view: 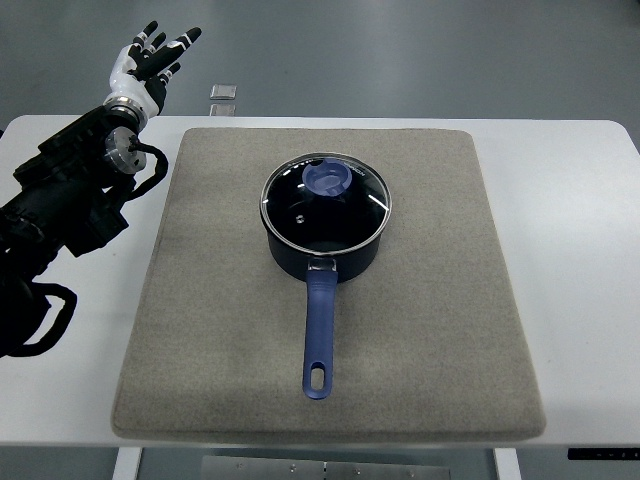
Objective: Open pot lid and place left with left hand
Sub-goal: 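Swing the left hand up and over toward the pot lid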
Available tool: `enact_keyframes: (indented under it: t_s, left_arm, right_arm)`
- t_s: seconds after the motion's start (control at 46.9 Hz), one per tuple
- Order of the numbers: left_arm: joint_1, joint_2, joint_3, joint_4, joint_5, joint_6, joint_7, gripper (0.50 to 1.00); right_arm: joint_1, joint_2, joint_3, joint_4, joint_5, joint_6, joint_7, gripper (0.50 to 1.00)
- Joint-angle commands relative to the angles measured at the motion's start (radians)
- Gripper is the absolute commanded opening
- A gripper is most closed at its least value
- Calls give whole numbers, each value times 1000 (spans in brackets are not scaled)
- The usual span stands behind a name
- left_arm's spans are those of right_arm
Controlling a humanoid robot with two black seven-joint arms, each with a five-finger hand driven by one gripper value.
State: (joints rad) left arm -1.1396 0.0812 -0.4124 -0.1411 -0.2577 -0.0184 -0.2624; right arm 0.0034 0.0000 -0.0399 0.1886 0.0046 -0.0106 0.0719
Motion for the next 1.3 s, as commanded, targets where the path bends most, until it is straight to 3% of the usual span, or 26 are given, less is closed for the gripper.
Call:
enact_keyframes:
  t_s: [0.0,0.533,0.96,1.195,1.28]
  left_arm:
    - [0,0,1,2,0,0,-1,990]
    - [-75,37,56,-5,121,-12,-8,990]
    - [-229,146,153,-69,638,-350,-6,988]
    - [-321,255,161,-271,912,-483,-20,986]
    - [-357,272,193,-351,1078,-489,-92,977]
  right_arm:
    - [0,0,0,-1,0,0,0,917]
    - [1,0,0,0,0,0,-1,917]
    - [0,0,0,-1,0,0,0,917]
    - [0,0,0,0,0,0,0,917]
    - [0,0,0,0,0,0,0,917]
